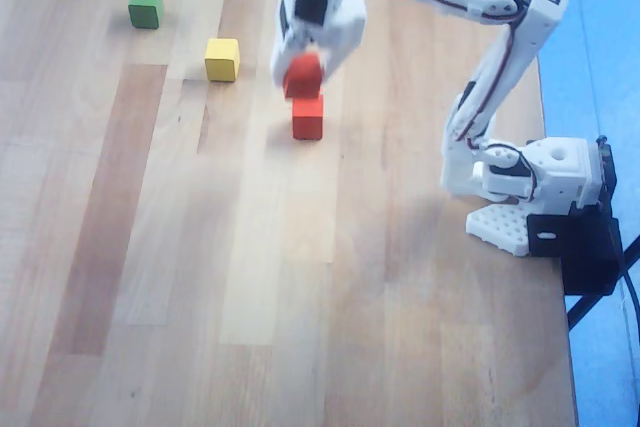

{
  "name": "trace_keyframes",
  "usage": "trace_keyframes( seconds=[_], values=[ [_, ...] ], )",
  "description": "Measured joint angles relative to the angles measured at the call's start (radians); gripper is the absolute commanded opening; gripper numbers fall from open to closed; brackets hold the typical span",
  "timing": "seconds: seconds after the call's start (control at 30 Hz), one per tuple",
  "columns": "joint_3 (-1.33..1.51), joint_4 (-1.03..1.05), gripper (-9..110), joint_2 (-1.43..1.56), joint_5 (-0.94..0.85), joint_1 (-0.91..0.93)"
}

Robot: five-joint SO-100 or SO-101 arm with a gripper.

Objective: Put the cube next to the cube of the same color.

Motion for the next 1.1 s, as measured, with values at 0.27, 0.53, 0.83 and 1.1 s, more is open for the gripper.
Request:
trace_keyframes(
  seconds=[0.27, 0.53, 0.83, 1.1],
  values=[
    [-0.190, 0.000, 0, -0.222, -0.101, 0.213],
    [-0.224, -0.057, 0, -0.440, -0.109, 0.316],
    [-0.097, -0.284, 0, -0.537, -0.109, 0.331],
    [0.017, -0.400, 0, -0.535, -0.109, 0.331]
  ],
)
